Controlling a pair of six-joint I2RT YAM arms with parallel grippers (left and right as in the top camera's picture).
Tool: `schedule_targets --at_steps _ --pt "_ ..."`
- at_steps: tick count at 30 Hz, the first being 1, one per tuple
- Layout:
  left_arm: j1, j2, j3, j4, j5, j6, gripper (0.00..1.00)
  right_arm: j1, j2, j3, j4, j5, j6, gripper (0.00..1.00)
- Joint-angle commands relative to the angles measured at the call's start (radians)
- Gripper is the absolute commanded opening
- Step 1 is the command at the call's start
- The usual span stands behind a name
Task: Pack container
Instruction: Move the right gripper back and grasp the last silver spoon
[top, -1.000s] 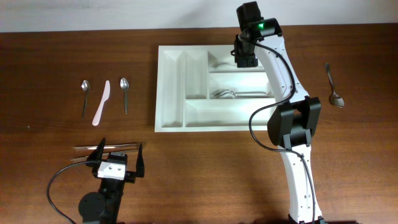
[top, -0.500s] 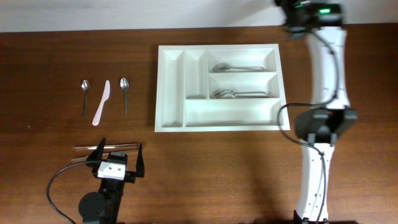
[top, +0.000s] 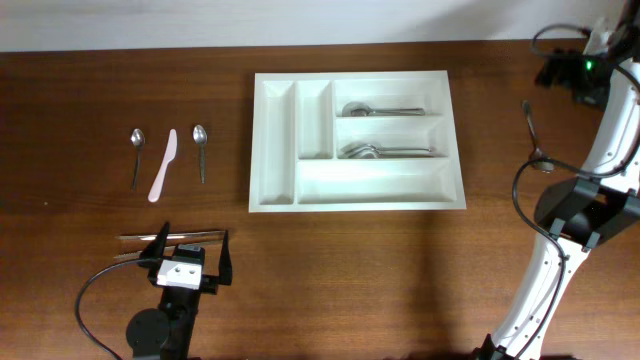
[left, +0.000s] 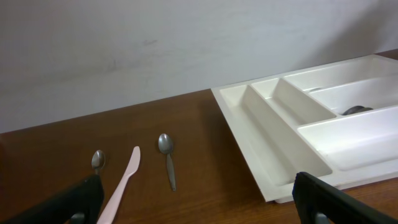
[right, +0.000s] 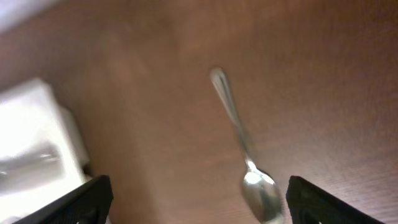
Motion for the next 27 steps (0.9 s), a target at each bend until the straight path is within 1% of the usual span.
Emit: schedule_targets --at_steps 1,4,7,12,15,21,27 --pt "0.006 -0.007 -0.005 -0.002 -0.007 0.013 0.99 -0.016 -0.012 -0.132 0.005 0.065 -0.16 0.9" --pt "0.006 -0.007 -0.005 -0.001 -0.007 0.013 0.99 -0.015 -0.012 -0.251 0.049 0.115 -0.2 0.9" --pt "0.006 -0.007 -0.005 -0.002 -0.007 0.013 0.99 -0.015 -0.012 -0.349 0.103 0.141 -0.203 0.91" --pt "0.006 -0.007 -0.005 -0.001 -0.007 0.013 0.99 -0.015 -0.012 -0.457 0.198 0.14 -0.204 0.92" --pt "0.006 -0.007 -0.005 -0.002 -0.007 0.013 0.99 -0.014 -0.012 -0.52 0.274 0.136 -0.248 0.93" --pt "0.006 -0.007 -0.005 -0.002 -0.007 0.013 0.99 -0.014 -0.011 -0.552 0.32 0.136 -0.308 0.94" --pt "0.006 -0.007 -0.005 -0.002 -0.007 0.013 0.99 -0.014 -0.011 -0.552 0.332 0.137 -0.327 0.93"
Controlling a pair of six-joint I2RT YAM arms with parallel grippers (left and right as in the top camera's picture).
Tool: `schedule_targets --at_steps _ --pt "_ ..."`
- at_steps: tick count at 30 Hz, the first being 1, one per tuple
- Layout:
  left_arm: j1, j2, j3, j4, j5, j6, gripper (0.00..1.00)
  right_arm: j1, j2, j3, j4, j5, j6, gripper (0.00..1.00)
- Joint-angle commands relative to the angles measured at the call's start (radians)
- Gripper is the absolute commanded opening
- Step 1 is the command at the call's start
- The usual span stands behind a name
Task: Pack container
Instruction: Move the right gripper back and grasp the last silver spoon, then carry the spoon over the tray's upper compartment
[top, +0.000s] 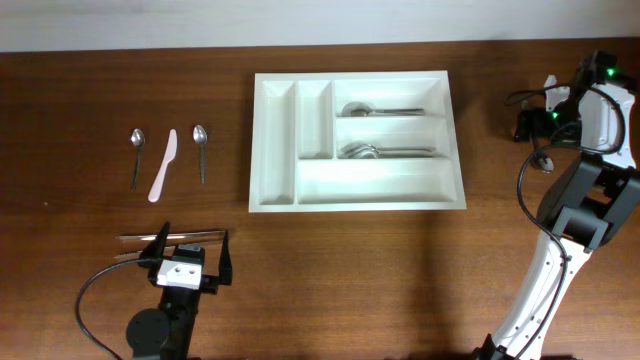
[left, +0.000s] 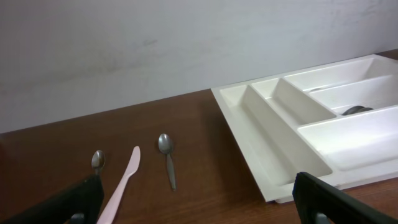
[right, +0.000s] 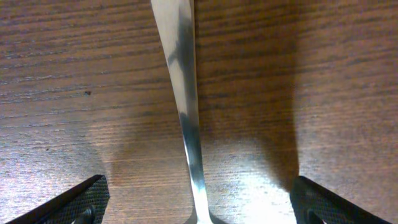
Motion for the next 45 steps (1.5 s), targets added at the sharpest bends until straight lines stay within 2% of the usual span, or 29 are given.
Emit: schedule_targets --at_steps 1,8,11,13,17,19,22,27,35,40,44,45 --pt "0.006 -0.006 -0.005 -0.002 -0.007 0.013 0.99 0.003 -0.011 -0.009 0.004 0.009 -0.027 0.92" --pt "0.006 -0.006 -0.005 -0.002 -0.007 0.013 0.99 0.003 0.008 -0.009 -0.002 0.009 -0.05 0.81" --pt "0.006 -0.006 -0.005 -0.002 -0.007 0.013 0.99 0.003 0.017 -0.009 -0.006 0.009 -0.05 0.67" --pt "0.006 -0.006 -0.005 -0.002 -0.007 0.013 0.99 0.003 0.021 -0.009 -0.006 0.009 -0.049 0.5" --pt "0.006 -0.006 -0.005 -0.002 -0.007 0.013 0.99 0.003 0.021 -0.009 -0.008 0.009 -0.049 0.29" --pt "0.006 -0.006 -0.005 -0.002 -0.007 0.013 0.99 0.003 0.021 -0.009 -0.011 0.009 -0.048 0.2" --pt "0.006 -0.006 -0.005 -0.002 -0.007 0.013 0.99 0.004 0.021 -0.009 -0.011 0.008 -0.036 0.12" --pt "0.006 -0.006 -0.005 -0.002 -0.007 0.013 0.99 0.007 0.018 -0.004 -0.005 0.004 0.077 0.04" --pt "0.006 -0.006 -0.005 -0.002 -0.007 0.013 0.99 0.044 0.001 0.111 -0.021 -0.003 0.212 0.04" --pt "0.006 -0.006 -0.005 -0.002 -0.007 0.013 0.99 0.083 -0.002 0.294 -0.089 -0.037 0.359 0.04" --pt "0.006 -0.006 -0.005 -0.002 -0.007 0.013 0.99 0.118 -0.002 0.484 -0.152 -0.167 0.51 0.04" --pt "0.006 -0.006 -0.005 -0.002 -0.007 0.013 0.99 0.14 -0.002 0.56 -0.169 -0.22 0.611 0.04"
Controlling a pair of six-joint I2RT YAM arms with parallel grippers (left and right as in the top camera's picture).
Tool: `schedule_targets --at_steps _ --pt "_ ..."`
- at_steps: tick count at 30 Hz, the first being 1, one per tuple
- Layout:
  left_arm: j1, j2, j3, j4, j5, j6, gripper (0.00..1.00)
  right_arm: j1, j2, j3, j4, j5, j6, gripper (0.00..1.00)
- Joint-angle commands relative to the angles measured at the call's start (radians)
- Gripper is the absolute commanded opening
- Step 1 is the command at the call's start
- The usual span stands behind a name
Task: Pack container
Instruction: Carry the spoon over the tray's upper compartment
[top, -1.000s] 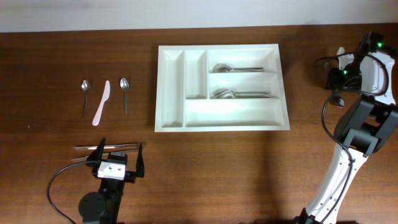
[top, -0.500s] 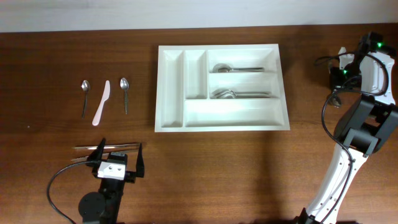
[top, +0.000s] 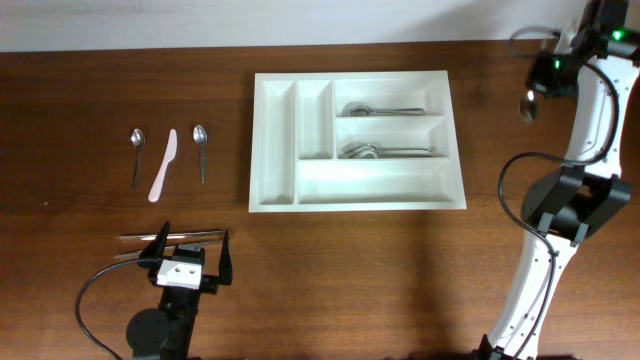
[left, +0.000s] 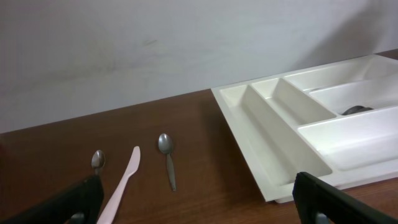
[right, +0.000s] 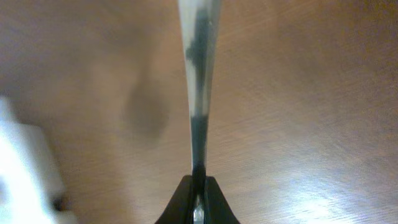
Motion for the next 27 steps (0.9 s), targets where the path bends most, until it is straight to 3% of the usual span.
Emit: schedule_targets --at_steps 1,12,20,27 --pt "0.006 -0.007 -0.005 -0.002 -0.007 0.013 0.99 0.05 -0.006 0.163 -0.028 -0.152 0.267 0.04" --pt "0.006 -0.007 -0.005 -0.002 -0.007 0.013 0.99 0.276 -0.002 0.209 0.001 -0.111 0.755 0.04" --pt "0.006 -0.007 -0.005 -0.002 -0.007 0.013 0.99 0.449 0.0 0.18 -0.028 0.065 1.198 0.04" --pt "0.006 -0.007 -0.005 -0.002 -0.007 0.013 0.99 0.524 0.0 0.11 -0.068 0.178 1.482 0.04"
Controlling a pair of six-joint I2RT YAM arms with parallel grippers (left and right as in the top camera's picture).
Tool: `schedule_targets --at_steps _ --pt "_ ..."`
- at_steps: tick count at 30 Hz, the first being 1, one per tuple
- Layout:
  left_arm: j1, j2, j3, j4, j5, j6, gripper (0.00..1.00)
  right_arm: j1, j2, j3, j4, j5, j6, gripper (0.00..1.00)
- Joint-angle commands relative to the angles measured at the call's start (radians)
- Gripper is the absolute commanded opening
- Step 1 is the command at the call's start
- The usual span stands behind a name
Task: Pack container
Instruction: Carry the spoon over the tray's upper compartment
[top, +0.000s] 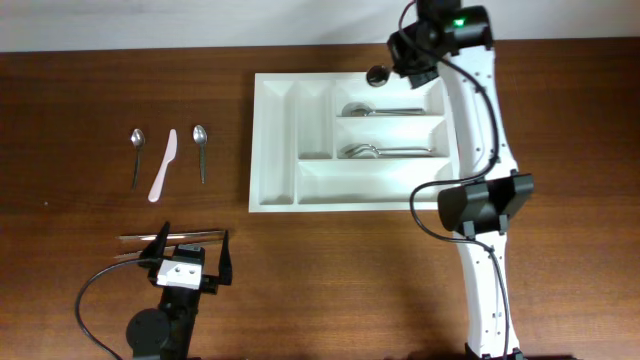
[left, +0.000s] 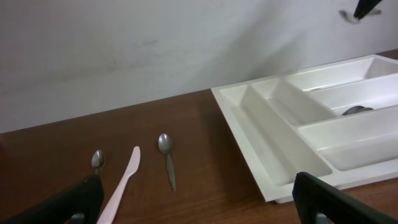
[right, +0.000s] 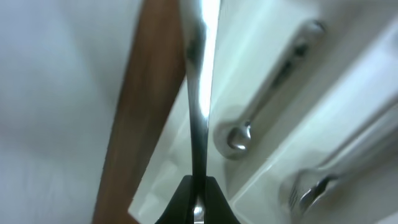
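Observation:
The white cutlery tray (top: 358, 205) lies mid-table. My right gripper (top: 405, 58) is shut on a metal spoon (top: 379, 73), held in the air over the tray's far edge by the upper right compartment. In the right wrist view the spoon's handle (right: 198, 93) runs up from the shut gripper (right: 198, 193), with a spoon (right: 249, 124) lying in the compartment below. My left gripper (top: 195, 243) rests open at the near left with nothing in it. A small spoon (top: 137, 140), a pink knife (top: 163, 165) and another spoon (top: 200, 140) lie left of the tray.
Spoons (top: 372, 110) fill the tray's upper right compartment and more cutlery (top: 375, 151) the one below. Thin long utensils (top: 170, 238) lie just under the left gripper's fingers. The left wrist view shows the tray (left: 273, 143) at the right and a white wall behind.
My right gripper, still shut on the spoon, has moved from the table's far right corner leftward to above the tray's far edge. The left arm has not moved.
The spoon lay on the table right of the tray with my right gripper open above it. Then the open fingers were down on either side of its handle. Then the gripper was shut on it and raised, and now holds it over the tray.

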Motion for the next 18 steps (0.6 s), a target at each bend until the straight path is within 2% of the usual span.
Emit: schedule_targets --at_steps 1,5,18 --pt "0.006 -0.007 -0.005 -0.002 -0.007 0.013 0.99 0.016 0.002 -0.046 -0.004 0.095 0.26 0.04" --pt "0.006 -0.007 -0.005 -0.002 -0.007 0.013 0.99 0.016 0.002 -0.107 0.01 0.088 0.369 0.04" --pt "0.006 -0.007 -0.005 -0.002 -0.007 0.013 0.99 0.016 0.002 -0.256 0.163 0.072 0.369 0.04"
